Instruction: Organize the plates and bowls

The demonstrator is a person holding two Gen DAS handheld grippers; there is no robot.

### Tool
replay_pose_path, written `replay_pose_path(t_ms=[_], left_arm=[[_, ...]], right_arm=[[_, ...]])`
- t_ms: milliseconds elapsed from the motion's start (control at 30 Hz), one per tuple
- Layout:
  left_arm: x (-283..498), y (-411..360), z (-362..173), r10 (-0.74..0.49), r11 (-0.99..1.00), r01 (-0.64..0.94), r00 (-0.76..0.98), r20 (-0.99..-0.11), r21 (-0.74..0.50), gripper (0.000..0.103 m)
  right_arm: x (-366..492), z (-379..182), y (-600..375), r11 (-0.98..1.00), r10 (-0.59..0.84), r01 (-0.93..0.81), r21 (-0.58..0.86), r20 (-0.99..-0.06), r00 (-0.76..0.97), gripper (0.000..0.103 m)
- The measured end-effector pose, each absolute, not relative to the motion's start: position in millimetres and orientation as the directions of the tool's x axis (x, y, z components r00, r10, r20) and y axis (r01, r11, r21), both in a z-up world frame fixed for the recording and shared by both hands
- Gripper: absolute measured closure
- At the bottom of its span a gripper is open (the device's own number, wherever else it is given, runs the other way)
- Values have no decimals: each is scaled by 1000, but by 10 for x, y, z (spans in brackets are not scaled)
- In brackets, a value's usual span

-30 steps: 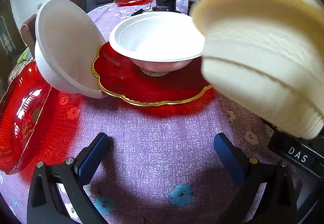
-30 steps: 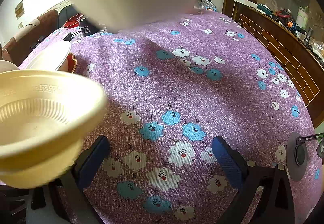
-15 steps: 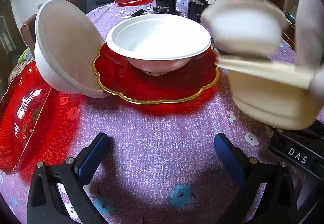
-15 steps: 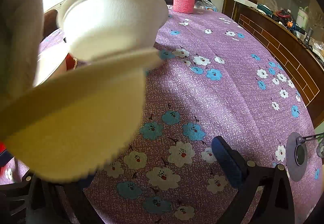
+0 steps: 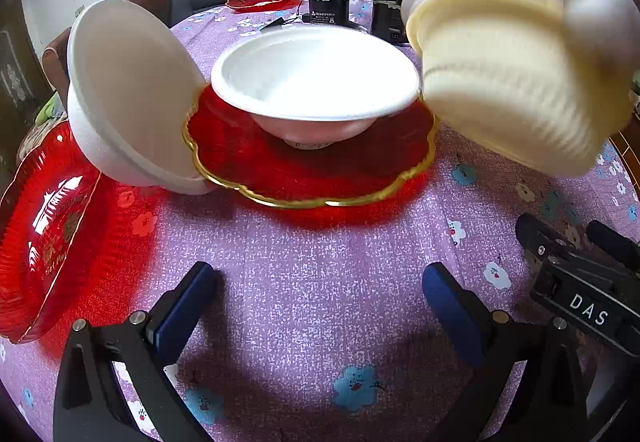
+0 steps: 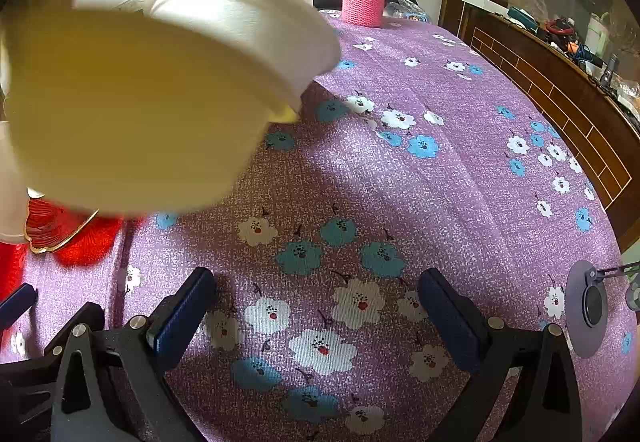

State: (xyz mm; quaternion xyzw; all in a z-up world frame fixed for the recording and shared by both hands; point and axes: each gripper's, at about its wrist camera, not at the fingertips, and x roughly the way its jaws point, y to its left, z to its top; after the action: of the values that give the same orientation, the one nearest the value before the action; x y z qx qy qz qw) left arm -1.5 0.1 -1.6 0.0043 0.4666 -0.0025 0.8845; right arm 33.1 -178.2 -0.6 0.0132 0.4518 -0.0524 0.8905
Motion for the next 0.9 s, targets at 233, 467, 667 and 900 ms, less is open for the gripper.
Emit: replay_pose_path(t_ms=[233,467,667,900], left_arm=[[-17,18,-23,-3,1000,9,564,-826,2,0],[-14,13,-26,-2,1000,7,565,-825,3,0],[-15,9,-33,-1,1000,8,567,-823,4,0],[-14,10,-36,0,1000,7,569,-822,5,0]], right_arm=[[319,-13,-1787,994,-81,105,-24,-806,587,1],[327,-16,-1787,994,-81,105,-24,-806,587,1],[329,-18,-1786,994,-81,105,-24,-806,587,1],[324,-19,-1785,994,-81,105,-24,-805,587,1]])
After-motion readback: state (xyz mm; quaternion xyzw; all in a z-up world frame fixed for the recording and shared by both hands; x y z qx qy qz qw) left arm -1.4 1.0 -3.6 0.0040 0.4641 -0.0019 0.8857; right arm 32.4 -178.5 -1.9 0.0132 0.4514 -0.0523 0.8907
